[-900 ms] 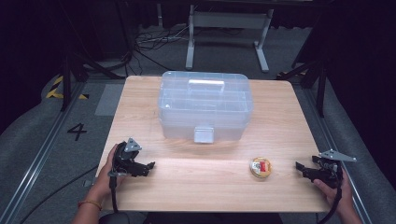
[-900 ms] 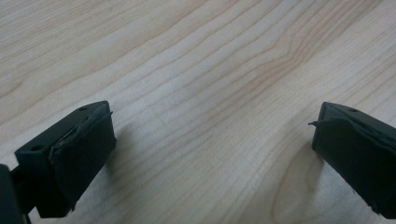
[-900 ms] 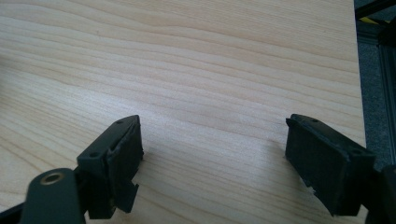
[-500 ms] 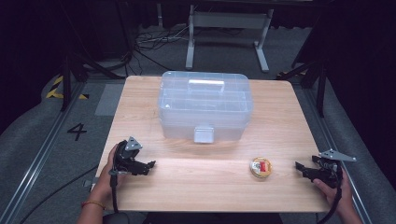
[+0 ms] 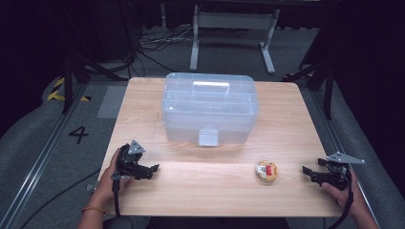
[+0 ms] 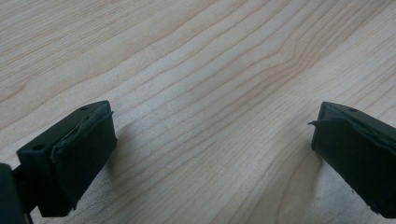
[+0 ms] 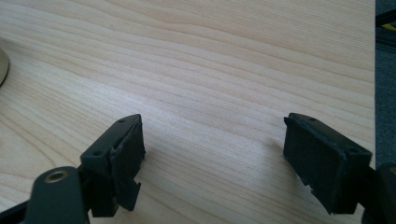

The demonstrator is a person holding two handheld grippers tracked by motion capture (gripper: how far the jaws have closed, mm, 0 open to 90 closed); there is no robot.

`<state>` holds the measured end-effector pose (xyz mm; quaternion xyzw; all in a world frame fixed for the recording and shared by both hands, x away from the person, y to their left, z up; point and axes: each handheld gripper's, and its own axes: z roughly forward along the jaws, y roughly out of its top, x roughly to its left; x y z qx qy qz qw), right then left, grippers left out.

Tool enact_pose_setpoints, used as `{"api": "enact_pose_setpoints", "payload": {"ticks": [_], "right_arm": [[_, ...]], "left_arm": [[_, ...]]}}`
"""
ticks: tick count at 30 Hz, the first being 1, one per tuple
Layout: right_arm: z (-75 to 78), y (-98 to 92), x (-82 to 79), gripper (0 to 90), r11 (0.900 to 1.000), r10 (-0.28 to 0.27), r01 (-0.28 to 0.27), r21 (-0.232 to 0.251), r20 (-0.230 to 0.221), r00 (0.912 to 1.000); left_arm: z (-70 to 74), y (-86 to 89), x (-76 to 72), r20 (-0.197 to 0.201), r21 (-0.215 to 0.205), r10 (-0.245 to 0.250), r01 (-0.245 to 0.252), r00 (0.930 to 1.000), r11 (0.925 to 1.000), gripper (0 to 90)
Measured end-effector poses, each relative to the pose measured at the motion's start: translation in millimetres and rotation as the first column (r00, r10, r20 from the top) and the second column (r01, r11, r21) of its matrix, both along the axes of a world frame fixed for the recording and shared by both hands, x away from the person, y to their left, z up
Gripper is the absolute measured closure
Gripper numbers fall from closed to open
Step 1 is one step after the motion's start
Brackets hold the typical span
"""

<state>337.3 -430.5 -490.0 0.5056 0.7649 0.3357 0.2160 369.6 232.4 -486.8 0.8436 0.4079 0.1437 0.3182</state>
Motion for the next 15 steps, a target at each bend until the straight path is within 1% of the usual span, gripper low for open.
{"api": "enact_pose_setpoints", "payload": {"ticks": [1, 3, 5, 7, 8, 9, 12, 14, 15], "right_arm": [[0.8, -1.9, 1.3, 17.4, 0.999, 0.032, -0.032, -0.006, -0.014, 0.9994], [1.5, -3.7, 3.5, 16.3, 0.999, 0.051, -0.051, -0.007, -0.028, 0.9983], [2.1, -4.6, 4.8, 16.0, 0.998, 0.055, -0.056, -0.012, -0.034, 0.9979], [4.0, -5.9, 7.0, 19.8, 0.999, 0.048, -0.049, -0.013, -0.046, 0.9978], [5.8, -6.2, 7.7, 21.2, 0.998, 0.057, -0.058, -0.019, -0.048, 0.9972], [7.7, -5.9, 7.7, 21.4, 0.998, 0.059, -0.06, -0.023, -0.044, 0.9972], [18.8, -4.1, 9.3, 22.0, 0.997, 0.075, -0.075, -0.012, -0.024, 0.9969], [29.6, -1.3, 11.5, 22.8, 0.996, 0.088, -0.088, 0.003, -0.003, 0.9961], [38.3, 2.0, 13.6, 22.8, 0.996, 0.094, -0.094, 0.005, 0.015, 0.9954]], "left_arm": [[-0.2, 0.2, 0.0, 0.001, -0.001, -0.002, 0.002, 1.0, 1.0, 0.2], [-0.2, 0.2, -0.4, 0.002, -0.001, 0.001, -0.001, 1.0, 1.0, 0.3], [0.0, 0.3, -0.6, 0.004, 0.003, 0.002, -0.002, 1.0, 1.0, 0.3], [-0.2, 0.6, -1.2, 0.009, 0.0, 0.0, 0.001, 1.0, 1.0, 0.7], [-0.2, 0.8, -1.7, 0.005, -0.002, -0.003, 0.003, 1.0, 1.0, 0.8], [-0.3, 0.8, -2.1, 0.005, -0.005, -0.003, 0.003, 1.0, 1.0, 0.9], [0.1, 1.5, -3.5, 0.012, -0.002, -0.011, 0.011, 0.9999, 0.9999, 2.0], [0.1, 1.9, -4.8, 0.013, -0.007, -0.015, 0.015, 0.9998, 0.9999, 3.5], [0.2, 2.0, -4.8, 0.015, -0.005, -0.017, 0.017, 0.9997, 0.9998, 3.6]]}}
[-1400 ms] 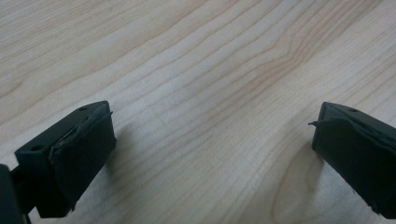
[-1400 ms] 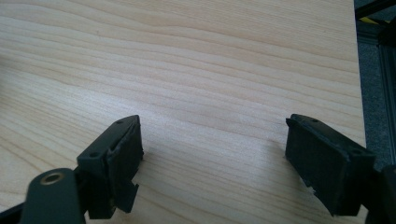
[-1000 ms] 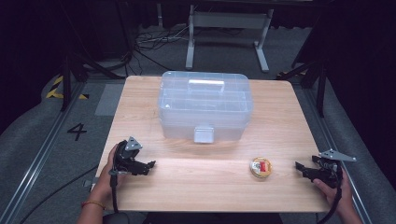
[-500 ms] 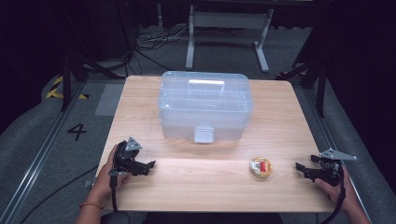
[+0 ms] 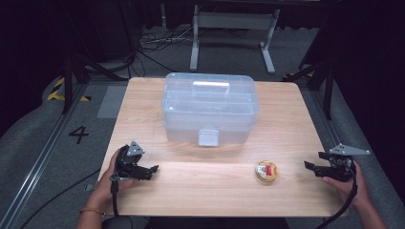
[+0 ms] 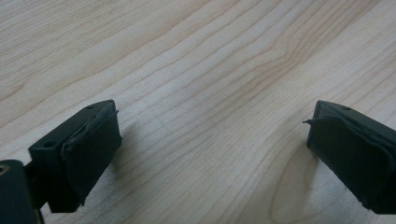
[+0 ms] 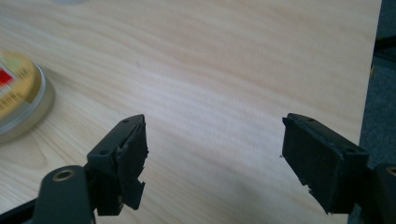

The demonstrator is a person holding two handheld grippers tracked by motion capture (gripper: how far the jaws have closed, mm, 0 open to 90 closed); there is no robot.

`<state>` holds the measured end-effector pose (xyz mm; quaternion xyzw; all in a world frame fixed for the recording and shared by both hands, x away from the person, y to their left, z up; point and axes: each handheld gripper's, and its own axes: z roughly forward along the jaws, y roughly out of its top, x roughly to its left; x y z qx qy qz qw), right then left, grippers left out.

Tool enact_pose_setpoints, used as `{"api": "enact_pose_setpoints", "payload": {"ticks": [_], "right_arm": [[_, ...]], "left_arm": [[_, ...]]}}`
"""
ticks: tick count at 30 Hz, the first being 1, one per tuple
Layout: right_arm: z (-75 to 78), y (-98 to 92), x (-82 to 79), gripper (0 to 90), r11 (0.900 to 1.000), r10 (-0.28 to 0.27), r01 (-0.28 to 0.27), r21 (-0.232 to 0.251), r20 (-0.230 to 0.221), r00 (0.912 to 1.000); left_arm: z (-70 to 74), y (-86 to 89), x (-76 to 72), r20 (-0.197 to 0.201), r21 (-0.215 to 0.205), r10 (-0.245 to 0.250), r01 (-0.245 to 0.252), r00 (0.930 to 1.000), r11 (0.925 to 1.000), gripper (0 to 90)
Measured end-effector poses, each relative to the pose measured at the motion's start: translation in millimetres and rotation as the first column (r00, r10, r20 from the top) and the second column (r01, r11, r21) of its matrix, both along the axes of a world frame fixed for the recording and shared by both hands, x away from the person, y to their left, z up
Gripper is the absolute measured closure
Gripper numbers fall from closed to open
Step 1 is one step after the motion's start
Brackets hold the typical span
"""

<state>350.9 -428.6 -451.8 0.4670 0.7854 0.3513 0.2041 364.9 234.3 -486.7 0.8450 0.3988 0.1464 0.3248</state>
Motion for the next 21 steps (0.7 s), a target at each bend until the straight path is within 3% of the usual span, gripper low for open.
{"api": "enact_pose_setpoints", "payload": {"ticks": [7, 11, 14, 21], "right_arm": [[25.6, 15.1, 11.9, 24.7, 0.999, 0.044, -0.044, 0.004, 0.053, 0.9976], [48.6, 30.5, 29.4, 30.3, 0.993, 0.098, -0.104, 0.056, 0.099, 0.9903], [62.6, 43.2, 37.7, 32.9, 0.991, 0.118, -0.125, 0.042, 0.134, 0.9839], [82.9, 68.5, 55.2, 34.1, 0.988, 0.143, -0.15, 0.026, 0.166, 0.9756]], "left_arm": [[-0.1, 0.0, -0.2, -0.002, -0.001, 0.003, -0.003, 1.0, 1.0, 3.3], [0.0, 0.0, -0.2, -0.002, 0.0, 0.003, -0.003, 1.0, 1.0, 3.3], [0.0, 0.0, -0.3, 0.0, 0.0, 0.002, -0.002, 1.0, 1.0, 3.4], [0.0, 0.2, -0.1, -0.002, 0.0, 0.002, -0.002, 1.0, 1.0, 3.4]]}}
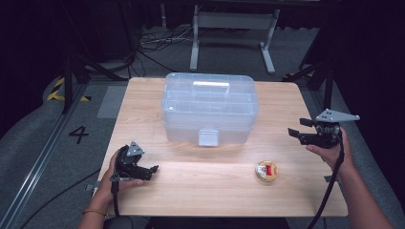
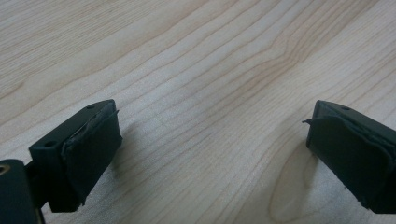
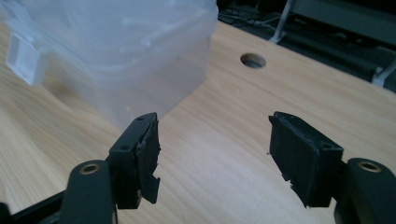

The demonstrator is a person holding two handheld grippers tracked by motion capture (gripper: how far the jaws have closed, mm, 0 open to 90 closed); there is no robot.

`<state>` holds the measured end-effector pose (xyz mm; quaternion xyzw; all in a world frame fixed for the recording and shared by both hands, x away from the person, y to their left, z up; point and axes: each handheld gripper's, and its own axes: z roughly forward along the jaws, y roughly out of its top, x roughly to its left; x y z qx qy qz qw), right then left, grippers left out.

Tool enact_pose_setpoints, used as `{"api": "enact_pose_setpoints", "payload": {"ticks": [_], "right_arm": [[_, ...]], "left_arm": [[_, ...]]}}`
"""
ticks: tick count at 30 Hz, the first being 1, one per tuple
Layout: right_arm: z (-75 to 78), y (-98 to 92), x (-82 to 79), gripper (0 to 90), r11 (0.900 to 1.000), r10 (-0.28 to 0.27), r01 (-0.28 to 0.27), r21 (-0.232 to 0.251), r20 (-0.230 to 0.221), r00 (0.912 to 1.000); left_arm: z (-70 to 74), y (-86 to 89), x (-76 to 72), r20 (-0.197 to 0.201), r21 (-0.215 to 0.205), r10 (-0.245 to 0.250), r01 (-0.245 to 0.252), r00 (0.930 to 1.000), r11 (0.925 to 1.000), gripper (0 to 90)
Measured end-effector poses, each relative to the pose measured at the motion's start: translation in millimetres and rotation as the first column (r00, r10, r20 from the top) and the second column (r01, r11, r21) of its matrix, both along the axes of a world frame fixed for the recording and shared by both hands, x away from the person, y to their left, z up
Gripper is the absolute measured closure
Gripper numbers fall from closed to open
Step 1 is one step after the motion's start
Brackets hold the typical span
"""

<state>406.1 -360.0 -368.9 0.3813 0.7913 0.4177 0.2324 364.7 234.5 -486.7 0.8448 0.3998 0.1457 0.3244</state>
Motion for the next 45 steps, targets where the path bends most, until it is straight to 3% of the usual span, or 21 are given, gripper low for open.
{"api": "enact_pose_setpoints", "payload": {"ticks": [4, 10, 12, 14, 17, 22, 24, 27, 28, 32, 34, 37, 40, 42, 44, 45], "right_arm": [[12.8, 15.5, 10.0, 35.4, 1.0, 0.017, -0.017, 0.013, 0.024, 0.9996], [28.5, 39.1, 24.9, 36.9, 0.999, 0.052, -0.052, -0.006, 0.039, 0.9979], [34.4, 47.6, 29.1, 37.3, 0.998, 0.066, -0.066, -0.007, 0.048, 0.9967], [39.8, 56.9, 33.9, 37.3, 0.996, 0.086, -0.086, -0.009, 0.051, 0.9949], [45.5, 68.7, 39.2, 37.3, 0.995, 0.103, -0.102, -0.021, 0.052, 0.9934], [53.9, 99.0, 50.8, 37.2, 0.987, 0.157, -0.155, -0.045, 0.048, 0.9864], [55.4, 117.6, 57.2, 36.7, 0.982, 0.182, -0.18, -0.062, 0.041, 0.9824], [55.8, 128.1, 61.2, 36.6, 0.978, 0.194, -0.19, -0.085, 0.039, 0.9803], [57.7, 140.9, 66.7, 36.6, 0.974, 0.211, -0.208, -0.086, 0.028, 0.9771], [59.2, 154.8, 75.6, 36.7, 0.971, 0.222, -0.22, -0.09, 0.018, 0.9748], [59.9, 165.1, 82.8, 36.8, 0.97, 0.223, -0.222, -0.095, 0.0, 0.9749], [63.3, 182.5, 93.3, 37.4, 0.962, 0.243, -0.243, -0.122, -0.01, 0.9699], [65.0, 194.0, 103.3, 40.2, 0.962, 0.238, -0.239, -0.131, -0.022, 0.971], [64.7, 199.1, 109.0, 42.3, 0.963, 0.234, -0.236, -0.13, -0.031, 0.9717], [64.8, 203.2, 114.8, 46.0, 0.963, 0.235, -0.238, -0.129, -0.042, 0.9712], [65.0, 205.0, 117.7, 48.5, 0.962, 0.237, -0.241, -0.13, -0.045, 0.9705]], "left_arm": [[0.1, 0.1, 0.0, -0.001, 0.001, 0.0, 0.0, 1.0, 1.0, 3.5], [0.3, 0.4, 1.4, 0.0, -0.005, -0.008, 0.008, 1.0, 1.0, 4.6], [1.5, 0.6, 5.0, 0.0, -0.013, 0.004, -0.004, 1.0, 0.9999, 7.9], [2.5, -0.6, 7.3, 0.007, -0.021, 0.001, -0.001, 1.0, 0.9998, 17.0], [5.0, -3.4, 12.4, -0.007, -0.006, -0.008, 0.008, 0.9999, 1.0, 15.7], [18.5, -12.4, 22.0, 0.024, 0.02, -0.037, 0.036, 0.999, 0.9991, 16.4], [27.3, -18.2, 30.1, 0.046, 0.013, -0.04, 0.04, 0.9981, 0.9991, 16.5], [32.7, -22.6, 36.1, 0.072, 0.002, -0.044, 0.044, 0.9964, 0.999, 16.8], [37.2, -26.4, 42.6, 0.076, -0.039, -0.04, 0.043, 0.9963, 0.9983, 16.1], [42.7, -31.8, 51.3, 0.105, -0.033, -0.037, 0.04, 0.9938, 0.9986, 16.0], [45.6, -34.1, 56.8, 0.097, -0.062, -0.043, 0.049, 0.9944, 0.9969, 16.0], [50.1, -38.8, 63.2, 0.113, -0.073, -0.052, 0.061, 0.9922, 0.9955, 16.0], [53.4, -42.6, 68.5, 0.152, -0.074, -0.056, 0.067, 0.9868, 0.995, 16.4], [54.9, -45.0, 72.9, 0.145, -0.096, -0.052, 0.066, 0.9881, 0.9932, 16.1], [57.1, -47.3, 74.5, 0.163, -0.108, -0.047, 0.065, 0.9855, 0.992, 16.9], [57.8, -49.2, 75.8, 0.166, -0.099, -0.054, 0.071, 0.9846, 0.9926, 17.1]]}}
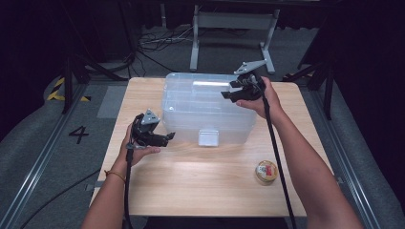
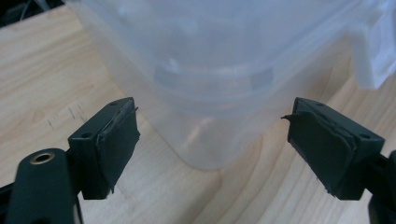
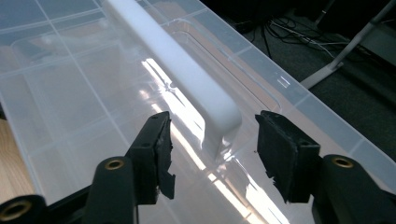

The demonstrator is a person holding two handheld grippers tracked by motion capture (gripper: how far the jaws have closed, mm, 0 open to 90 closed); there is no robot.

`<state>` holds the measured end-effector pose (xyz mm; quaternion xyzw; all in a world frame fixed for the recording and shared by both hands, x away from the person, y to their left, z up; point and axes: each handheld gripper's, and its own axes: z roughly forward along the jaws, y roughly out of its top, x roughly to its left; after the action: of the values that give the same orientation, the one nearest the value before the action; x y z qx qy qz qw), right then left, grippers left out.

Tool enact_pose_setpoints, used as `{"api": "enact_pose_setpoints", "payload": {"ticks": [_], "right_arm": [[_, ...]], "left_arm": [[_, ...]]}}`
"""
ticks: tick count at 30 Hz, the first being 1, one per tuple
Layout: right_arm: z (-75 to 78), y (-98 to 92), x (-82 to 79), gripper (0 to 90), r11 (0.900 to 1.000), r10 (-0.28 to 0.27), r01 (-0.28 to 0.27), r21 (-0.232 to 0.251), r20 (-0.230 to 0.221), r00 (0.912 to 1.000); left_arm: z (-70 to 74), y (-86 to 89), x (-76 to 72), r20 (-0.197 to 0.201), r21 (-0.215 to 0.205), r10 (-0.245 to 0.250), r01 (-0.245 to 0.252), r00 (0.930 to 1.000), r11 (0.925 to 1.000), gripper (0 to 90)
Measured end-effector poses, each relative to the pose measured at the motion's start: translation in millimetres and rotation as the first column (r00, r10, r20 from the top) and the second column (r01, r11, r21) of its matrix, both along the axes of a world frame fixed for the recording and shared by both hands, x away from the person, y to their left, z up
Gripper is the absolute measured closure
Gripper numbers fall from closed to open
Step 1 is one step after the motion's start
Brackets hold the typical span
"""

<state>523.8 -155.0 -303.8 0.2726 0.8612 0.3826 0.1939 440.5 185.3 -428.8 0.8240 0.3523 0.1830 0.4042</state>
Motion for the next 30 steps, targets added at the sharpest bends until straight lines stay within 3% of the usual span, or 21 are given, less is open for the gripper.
{"api": "enact_pose_setpoints", "payload": {"ticks": [5, 8, 9, 11, 17, 30], "right_arm": [[-2.9, 7.0, 9.1, 66.0, 0.999, -0.016, 0.015, -0.034, -0.02, 0.9997], [-3.2, 9.3, 9.5, 74.8, 0.998, -0.002, 0.001, -0.06, -0.018, 0.9998], [-3.1, 9.7, 9.0, 75.2, 0.998, 0.001, -0.002, -0.062, -0.017, 0.9999], [-2.8, 9.0, 9.2, 75.7, 0.998, 0.006, -0.007, -0.066, -0.016, 0.9999], [-3.6, 1.3, 7.0, 75.9, 0.998, 0.003, -0.004, -0.056, -0.018, 0.9998], [-4.7, -37.7, -12.3, 75.8, 0.998, -0.038, 0.037, -0.047, -0.018, 0.9991]], "left_arm": [[0.0, -8.0, 5.0, 0.019, 0.043, 0.005, -0.006, 0.9998, 0.999, 17.3], [-1.0, -9.5, 9.3, -0.013, 0.032, 0.015, -0.014, 0.9998, 0.9994, 16.2], [-1.5, -9.5, 11.0, -0.029, 0.039, 0.0, 0.001, 0.9996, 0.9993, 16.3], [-2.4, -12.5, 10.6, -0.017, 0.069, 0.004, -0.002, 0.9998, 0.9976, 17.9], [-2.3, -20.0, 5.6, -0.018, 0.053, -0.011, 0.012, 0.9998, 0.9985, 19.5], [0.3, -54.5, -7.4, -0.026, 0.075, -0.082, 0.083, 0.9963, 0.9937, 23.1]]}}
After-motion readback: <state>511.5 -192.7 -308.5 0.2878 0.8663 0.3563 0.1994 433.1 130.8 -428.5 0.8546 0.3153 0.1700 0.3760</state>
